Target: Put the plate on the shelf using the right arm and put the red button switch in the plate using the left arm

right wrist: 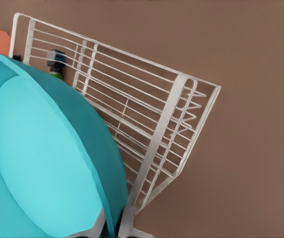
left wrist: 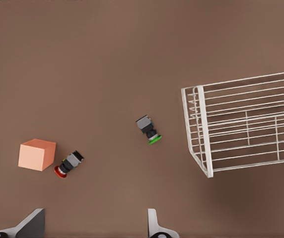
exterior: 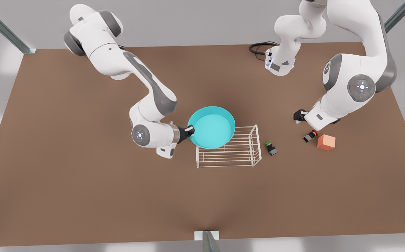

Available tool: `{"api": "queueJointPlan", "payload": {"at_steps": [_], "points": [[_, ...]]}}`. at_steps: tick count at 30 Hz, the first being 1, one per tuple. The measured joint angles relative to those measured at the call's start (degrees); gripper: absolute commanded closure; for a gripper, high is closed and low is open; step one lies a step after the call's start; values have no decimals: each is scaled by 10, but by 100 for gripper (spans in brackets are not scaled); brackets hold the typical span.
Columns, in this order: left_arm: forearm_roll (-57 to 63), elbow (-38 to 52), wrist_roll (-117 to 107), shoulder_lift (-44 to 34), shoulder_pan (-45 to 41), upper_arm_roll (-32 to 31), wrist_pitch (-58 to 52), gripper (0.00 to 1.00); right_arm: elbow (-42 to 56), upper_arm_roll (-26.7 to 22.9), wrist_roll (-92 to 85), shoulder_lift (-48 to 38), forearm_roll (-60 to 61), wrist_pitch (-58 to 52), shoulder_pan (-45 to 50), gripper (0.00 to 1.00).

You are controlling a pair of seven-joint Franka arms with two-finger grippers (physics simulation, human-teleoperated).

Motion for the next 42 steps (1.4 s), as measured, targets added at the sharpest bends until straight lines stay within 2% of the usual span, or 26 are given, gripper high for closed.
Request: {"api": "queueJointPlan", "payload": {"at_steps": [4,9,18,19,20,21,22,25,29,31,34,37,40,42], "points": [[-1,-5,0,0,0,-2,-4,0,35,-25,34,33,0,20,44,74],[-1,-5,-1,0,-1,-2,-6,0,67,-34,73,65,-1,46,66,74],[-2,-5,-1,-9,-1,-3,-7,0,70,-64,125,86,-4,80,97,71],[-2,-6,-1,-9,-1,-3,-7,0,70,-65,129,86,-4,82,98,57],[-2,-6,-1,-10,-1,-3,-6,0,70,-65,134,86,-4,84,99,27],[-2,-6,-1,-10,-1,-3,-6,0,70,-65,139,86,-4,85,99,8],[-2,-6,-1,-10,0,-3,-6,0,71,-65,144,85,-4,86,99,3],[-1,-4,-1,-10,0,-3,-5,0,71,-65,159,75,-4,88,100,2],[0,-3,23,-16,0,9,0,0,71,-80,182,-1,-3,59,96,2],[-2,-18,58,-17,18,17,11,0,68,-126,186,-40,-5,22,75,0],[-23,-80,126,-17,71,20,50,0,65,-252,162,-75,-74,-45,53,0],[-43,-204,196,-68,98,22,105,0,-20,-340,118,-136,-148,-87,36,1],[-65,-292,257,-117,122,14,156,0,-227,-359,75,-252,-184,-64,27,4],[-72,-331,296,-115,108,11,194,0,-345,-351,59,-335,-225,-41,22,0]]}}
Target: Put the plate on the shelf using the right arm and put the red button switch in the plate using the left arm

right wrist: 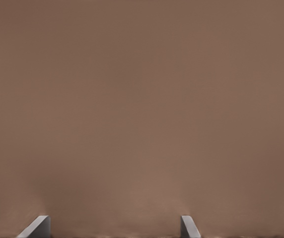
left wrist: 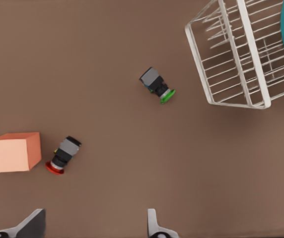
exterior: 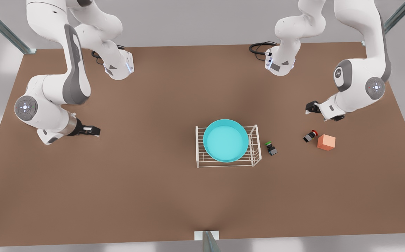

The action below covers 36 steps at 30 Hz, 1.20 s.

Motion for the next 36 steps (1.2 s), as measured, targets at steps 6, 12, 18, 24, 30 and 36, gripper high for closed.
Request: {"api": "queueJointPlan", "payload": {"at_steps": [6,12,18,24,30,36], "points": [[-8,-18,124,87,-70,3,95,0,-42,-22,-37,-69,-69,14,8,0],[-4,-8,236,142,64,4,155,0,-18,-33,-69,-32,-84,16,-6,0],[-3,-13,328,148,62,2,184,0,-17,-37,-91,-28,-87,17,-8,0],[-5,-41,408,148,62,1,204,0,-17,-42,-108,-25,-87,17,-6,0],[-13,-79,464,152,62,1,243,0,-17,-44,-120,-25,-87,17,-7,0],[-12,-84,505,162,74,4,271,0,-17,-44,-128,-25,-87,17,-8,0]]}}
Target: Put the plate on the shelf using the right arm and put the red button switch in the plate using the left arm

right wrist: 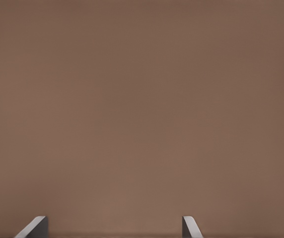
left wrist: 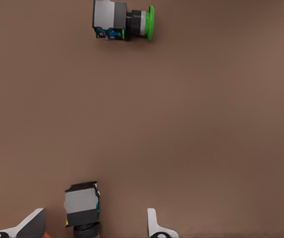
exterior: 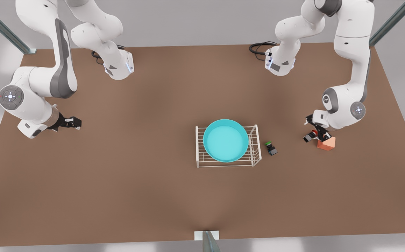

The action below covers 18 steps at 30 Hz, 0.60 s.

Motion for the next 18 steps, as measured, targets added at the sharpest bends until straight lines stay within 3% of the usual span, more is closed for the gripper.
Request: {"api": "queueJointPlan", "payload": {"at_steps": [18], "points": [[1,-10,57,63,15,2,92,2,1,-3,-14,0,0,0,-1,0]]}}
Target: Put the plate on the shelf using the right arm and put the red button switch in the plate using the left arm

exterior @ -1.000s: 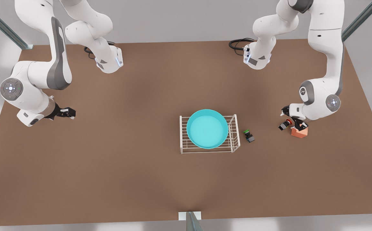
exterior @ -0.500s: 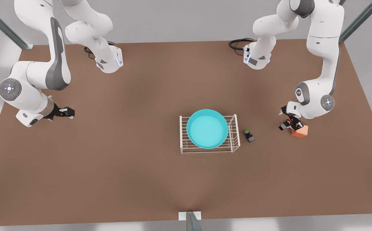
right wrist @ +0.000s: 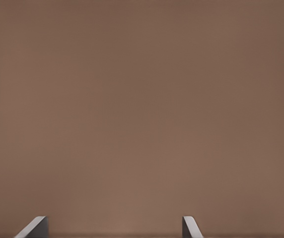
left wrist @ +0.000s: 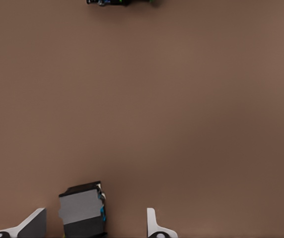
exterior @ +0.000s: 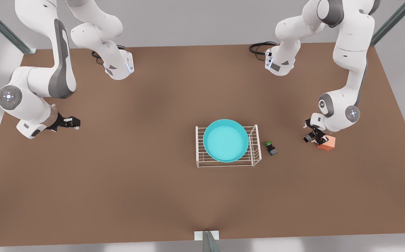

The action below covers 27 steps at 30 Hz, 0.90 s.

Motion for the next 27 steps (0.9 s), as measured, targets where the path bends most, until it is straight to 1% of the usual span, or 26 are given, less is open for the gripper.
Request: {"api": "queueJointPlan", "payload": {"at_steps": [4,10,12,13,15,16,17,20,21,23,25,27], "points": [[0,0,5,3,3,3,17,2,0,-3,-2,1,0,0,2,0],[1,1,10,28,6,3,41,2,0,-5,-3,1,0,0,2,0],[1,1,11,31,11,3,47,3,0,-5,-4,1,0,0,2,0],[0,1,12,32,12,3,49,6,0,-5,-4,1,0,0,1,0],[0,1,13,33,13,3,52,8,0,-5,-5,1,0,0,1,0],[-1,1,13,35,12,3,53,13,0,-4,-5,1,0,0,1,0],[-1,1,13,38,12,3,55,22,0,-5,-5,1,0,0,0,0],[-2,3,14,42,11,3,59,53,0,-5,-5,1,0,0,0,0],[-2,4,13,42,11,3,60,58,0,-5,-6,1,0,0,-1,0],[-2,7,13,39,10,2,62,58,0,-5,-6,1,0,0,-1,0],[-1,8,12,36,10,2,63,60,0,-4,-6,1,0,0,-2,0],[-1,24,9,26,8,1,53,60,0,-5,-6,1,0,0,-2,0]]}}
